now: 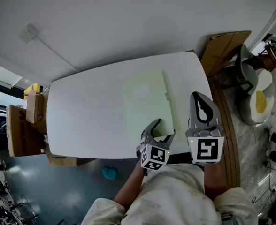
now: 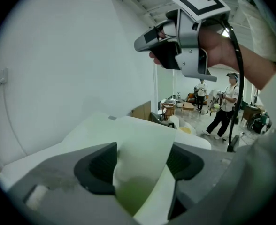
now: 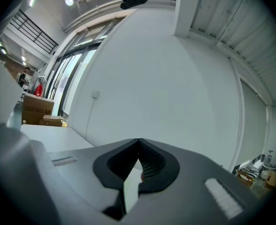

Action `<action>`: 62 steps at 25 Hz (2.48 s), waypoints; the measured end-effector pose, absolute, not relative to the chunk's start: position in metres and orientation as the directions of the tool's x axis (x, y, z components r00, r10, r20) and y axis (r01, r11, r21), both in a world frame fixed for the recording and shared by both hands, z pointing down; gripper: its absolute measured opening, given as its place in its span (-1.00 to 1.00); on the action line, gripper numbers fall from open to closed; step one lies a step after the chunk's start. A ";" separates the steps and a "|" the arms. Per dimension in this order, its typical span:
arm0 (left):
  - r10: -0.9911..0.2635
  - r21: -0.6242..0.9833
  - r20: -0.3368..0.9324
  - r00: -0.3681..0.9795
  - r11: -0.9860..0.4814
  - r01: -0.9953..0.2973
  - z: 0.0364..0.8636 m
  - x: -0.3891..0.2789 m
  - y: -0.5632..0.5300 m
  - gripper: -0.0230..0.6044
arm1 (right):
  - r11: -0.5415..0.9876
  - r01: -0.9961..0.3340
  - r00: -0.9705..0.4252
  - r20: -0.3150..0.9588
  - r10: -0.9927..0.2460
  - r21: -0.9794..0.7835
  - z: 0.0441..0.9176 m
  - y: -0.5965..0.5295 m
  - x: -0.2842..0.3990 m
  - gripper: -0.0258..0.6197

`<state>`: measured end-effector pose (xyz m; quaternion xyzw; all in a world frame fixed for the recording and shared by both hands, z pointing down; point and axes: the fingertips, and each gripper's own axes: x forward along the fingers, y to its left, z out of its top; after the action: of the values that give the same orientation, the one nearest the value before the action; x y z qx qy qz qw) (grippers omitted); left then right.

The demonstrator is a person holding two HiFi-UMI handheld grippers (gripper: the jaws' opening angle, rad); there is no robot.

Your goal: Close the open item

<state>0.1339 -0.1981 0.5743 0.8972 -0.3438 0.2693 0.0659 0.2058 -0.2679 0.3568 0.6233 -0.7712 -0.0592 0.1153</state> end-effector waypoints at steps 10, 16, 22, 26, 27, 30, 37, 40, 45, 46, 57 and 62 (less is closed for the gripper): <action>-0.501 -0.076 0.591 0.633 -0.815 -0.574 0.595 0.150 -0.193 0.10 | 0.181 -0.955 -0.156 0.122 -0.980 0.234 0.363 -0.268 0.227 -0.92; -0.420 -0.039 0.632 0.652 -0.857 -0.514 0.608 0.160 -0.185 0.11 | 0.177 -0.956 -0.151 0.126 -0.981 0.233 0.363 -0.272 0.232 -0.92; -0.399 0.001 0.640 0.657 -0.854 -0.520 0.620 0.164 -0.182 0.11 | 0.178 -0.955 -0.150 0.132 -0.980 0.236 0.366 -0.275 0.236 -0.92; -0.410 0.065 0.615 0.673 -0.825 -0.562 0.621 0.163 -0.188 0.11 | 0.180 -0.956 -0.149 0.146 -0.978 0.233 0.372 -0.277 0.234 -0.92; -0.414 0.092 0.605 0.680 -0.812 -0.576 0.621 0.162 -0.190 0.11 | 0.184 -0.956 -0.152 0.152 -0.977 0.228 0.374 -0.278 0.233 -0.92; -0.440 0.163 0.572 0.692 -0.766 -0.622 0.617 0.157 -0.201 0.11 | 0.210 -0.954 -0.175 0.173 -0.969 0.214 0.384 -0.282 0.227 -0.92; -0.497 0.210 0.547 0.674 -0.697 -0.685 0.619 0.148 -0.215 0.11 | 0.236 -0.950 -0.193 0.207 -0.959 0.206 0.404 -0.291 0.219 -0.92; -0.515 0.204 0.547 0.660 -0.682 -0.702 0.620 0.148 -0.216 0.11 | 0.248 -0.945 -0.201 0.224 -0.954 0.211 0.412 -0.295 0.216 -0.92; -0.533 0.187 0.556 0.638 -0.668 -0.721 0.622 0.147 -0.219 0.10 | 0.282 -0.946 -0.232 0.275 -0.933 0.157 0.432 -0.303 0.209 -0.92; -0.539 0.190 0.553 0.636 -0.662 -0.726 0.621 0.146 -0.220 0.10 | 0.288 -0.947 -0.239 0.285 -0.928 0.143 0.438 -0.304 0.208 -0.92; -0.604 0.185 0.536 0.590 -0.598 -0.780 0.621 0.140 -0.229 -0.04 | 0.400 -0.908 -0.323 0.402 -0.857 0.123 0.501 -0.321 0.185 -0.92; -0.632 0.182 0.530 0.565 -0.566 -0.804 0.620 0.136 -0.232 -0.10 | 0.446 -0.890 -0.355 0.468 -0.809 0.096 0.533 -0.325 0.177 -0.92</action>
<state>0.1356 -0.2318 0.6199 0.8601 -0.4173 0.2080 0.2068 0.1767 -0.3254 0.5329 0.5190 -0.8185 0.0875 0.2305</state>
